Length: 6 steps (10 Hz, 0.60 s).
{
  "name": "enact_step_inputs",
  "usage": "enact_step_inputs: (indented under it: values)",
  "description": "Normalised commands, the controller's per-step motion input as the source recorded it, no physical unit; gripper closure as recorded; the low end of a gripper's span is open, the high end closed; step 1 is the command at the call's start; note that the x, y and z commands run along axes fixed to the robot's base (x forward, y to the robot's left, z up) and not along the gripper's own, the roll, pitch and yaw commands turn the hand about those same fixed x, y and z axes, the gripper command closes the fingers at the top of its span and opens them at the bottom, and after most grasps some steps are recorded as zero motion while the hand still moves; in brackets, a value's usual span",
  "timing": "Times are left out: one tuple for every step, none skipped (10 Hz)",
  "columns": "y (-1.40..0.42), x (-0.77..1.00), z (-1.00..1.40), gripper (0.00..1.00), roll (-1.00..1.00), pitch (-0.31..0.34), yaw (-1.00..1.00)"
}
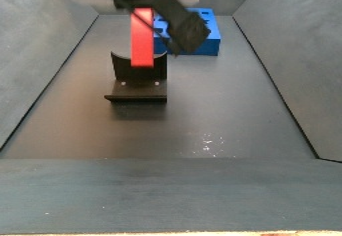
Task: Pick up the rectangle object. Move up. Place the rectangle object on the fixture. Regrasp the rectangle object. Move to above the board. Insert the rectangle object.
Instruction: Place the rectangle object on the fixture.
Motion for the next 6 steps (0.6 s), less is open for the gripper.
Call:
enact_step_inputs:
  values:
    - [0.11,0.14,-1.00,1.00,-0.09,-0.033,-0.07]
    - [0.08,0.13,-0.82,1.00,-0.09,-0.042,-0.06]
    - [0.06,0.11,-0.67,1.00,-0.08,-0.041,-0.05]
    - [0.05,0.09,-0.46,1.00,-0.08,-0.043,-0.04]
    - [0.04,0.09,-0.36,1.00,-0.08,-0.048,-0.03]
    - [0.00,0.00,0.00,0.00,0.00,0.000,0.00]
